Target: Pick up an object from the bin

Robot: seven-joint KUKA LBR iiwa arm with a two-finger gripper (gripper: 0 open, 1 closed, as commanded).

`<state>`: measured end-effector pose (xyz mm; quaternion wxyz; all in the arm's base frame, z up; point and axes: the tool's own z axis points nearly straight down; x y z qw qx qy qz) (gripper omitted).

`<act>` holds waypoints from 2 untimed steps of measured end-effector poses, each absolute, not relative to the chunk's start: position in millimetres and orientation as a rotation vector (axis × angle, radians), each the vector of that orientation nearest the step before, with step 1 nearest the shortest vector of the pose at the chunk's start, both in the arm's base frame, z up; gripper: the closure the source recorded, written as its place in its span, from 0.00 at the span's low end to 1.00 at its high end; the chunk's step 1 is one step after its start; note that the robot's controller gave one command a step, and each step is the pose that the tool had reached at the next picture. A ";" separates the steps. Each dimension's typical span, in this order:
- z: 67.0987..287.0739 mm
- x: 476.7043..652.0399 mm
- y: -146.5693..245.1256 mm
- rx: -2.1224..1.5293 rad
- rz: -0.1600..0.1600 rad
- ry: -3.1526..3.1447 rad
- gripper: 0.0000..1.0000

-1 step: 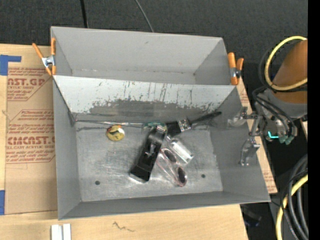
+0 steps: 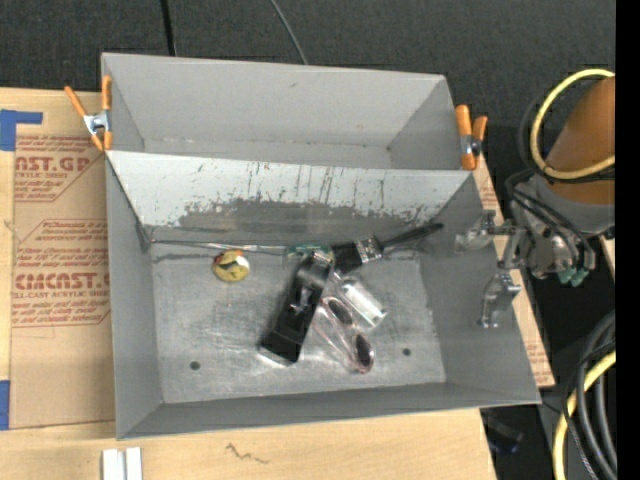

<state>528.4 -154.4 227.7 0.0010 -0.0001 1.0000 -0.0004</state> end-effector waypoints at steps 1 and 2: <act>150.5 537.8 -113.5 0.105 0.000 3.133 0.00; 161.1 546.1 -34.7 0.255 0.005 3.128 0.00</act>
Offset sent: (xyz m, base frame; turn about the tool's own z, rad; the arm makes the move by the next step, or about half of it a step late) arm 0.0168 0.1136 -0.0677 0.1700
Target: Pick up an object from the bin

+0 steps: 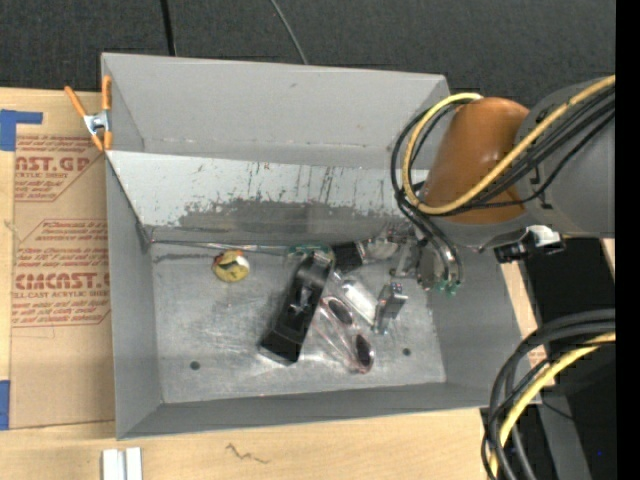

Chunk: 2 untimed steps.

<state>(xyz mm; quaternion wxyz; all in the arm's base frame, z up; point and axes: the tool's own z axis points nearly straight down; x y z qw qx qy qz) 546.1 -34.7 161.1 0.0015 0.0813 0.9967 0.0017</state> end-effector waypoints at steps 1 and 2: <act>137.9 551.5 -37.5 0.162 -0.001 3.136 0.00; 72.8 584.7 -20.9 0.428 0.002 3.109 0.00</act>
Offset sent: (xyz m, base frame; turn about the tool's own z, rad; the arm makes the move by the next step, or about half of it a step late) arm 0.0391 0.0144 -0.0911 0.1115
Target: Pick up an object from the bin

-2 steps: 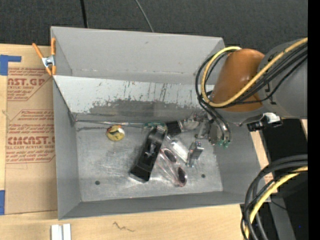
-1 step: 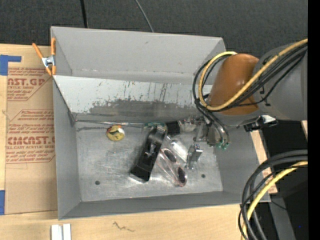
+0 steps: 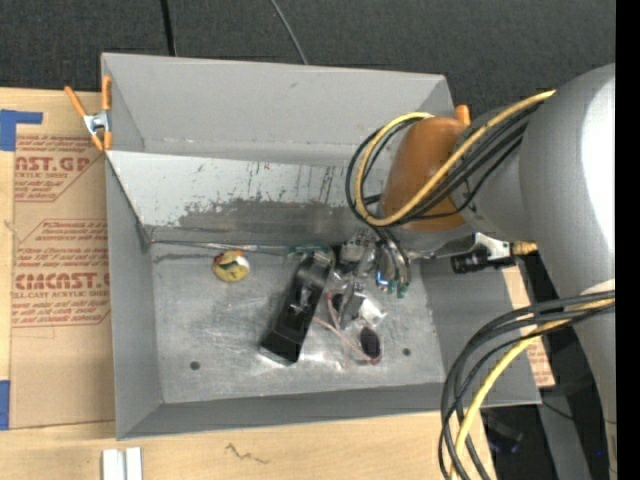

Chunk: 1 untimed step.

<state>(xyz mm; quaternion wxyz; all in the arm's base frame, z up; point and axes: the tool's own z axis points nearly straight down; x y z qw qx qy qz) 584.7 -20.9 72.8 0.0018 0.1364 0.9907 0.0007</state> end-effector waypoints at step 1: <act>70.6 607.1 -20.2 0.437 0.005 3.074 1.00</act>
Offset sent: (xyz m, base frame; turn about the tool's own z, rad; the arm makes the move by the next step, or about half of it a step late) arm 0.0000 0.0000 0.0000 0.0000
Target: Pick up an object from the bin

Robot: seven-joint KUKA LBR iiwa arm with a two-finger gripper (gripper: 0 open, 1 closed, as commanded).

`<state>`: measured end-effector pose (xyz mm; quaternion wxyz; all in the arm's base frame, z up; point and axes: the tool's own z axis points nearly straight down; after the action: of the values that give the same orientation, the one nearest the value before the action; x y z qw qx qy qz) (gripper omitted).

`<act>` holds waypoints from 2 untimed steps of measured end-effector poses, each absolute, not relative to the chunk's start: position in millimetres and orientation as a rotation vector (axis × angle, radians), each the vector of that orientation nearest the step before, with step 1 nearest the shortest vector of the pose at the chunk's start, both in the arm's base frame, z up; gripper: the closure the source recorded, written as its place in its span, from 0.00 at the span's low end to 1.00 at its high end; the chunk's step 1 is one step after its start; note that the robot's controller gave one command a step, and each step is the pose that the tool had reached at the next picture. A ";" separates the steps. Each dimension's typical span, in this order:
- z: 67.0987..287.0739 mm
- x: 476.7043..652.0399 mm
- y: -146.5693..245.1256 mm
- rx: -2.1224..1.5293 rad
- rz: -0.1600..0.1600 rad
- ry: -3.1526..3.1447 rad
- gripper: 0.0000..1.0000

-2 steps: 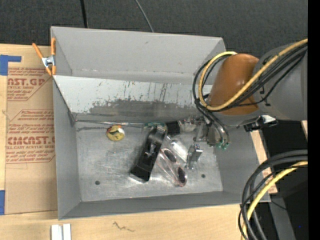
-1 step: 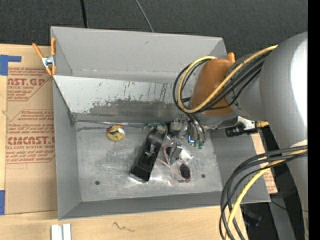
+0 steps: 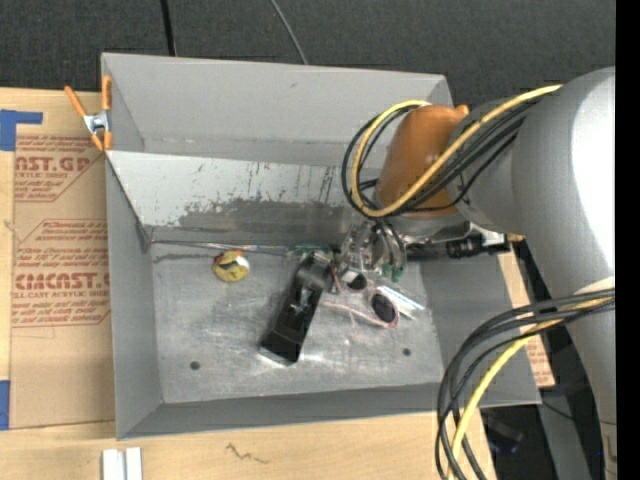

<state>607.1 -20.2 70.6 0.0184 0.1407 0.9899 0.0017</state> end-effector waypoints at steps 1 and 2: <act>73.0 595.2 -21.8 0.446 0.004 3.085 1.00; 81.4 607.8 -19.6 0.440 0.001 3.108 1.00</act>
Offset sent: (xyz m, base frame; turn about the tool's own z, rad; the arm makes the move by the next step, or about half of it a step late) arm 0.0000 -0.0001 0.0106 -0.0002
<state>607.8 -19.6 81.4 0.0015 0.1401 0.9901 0.0002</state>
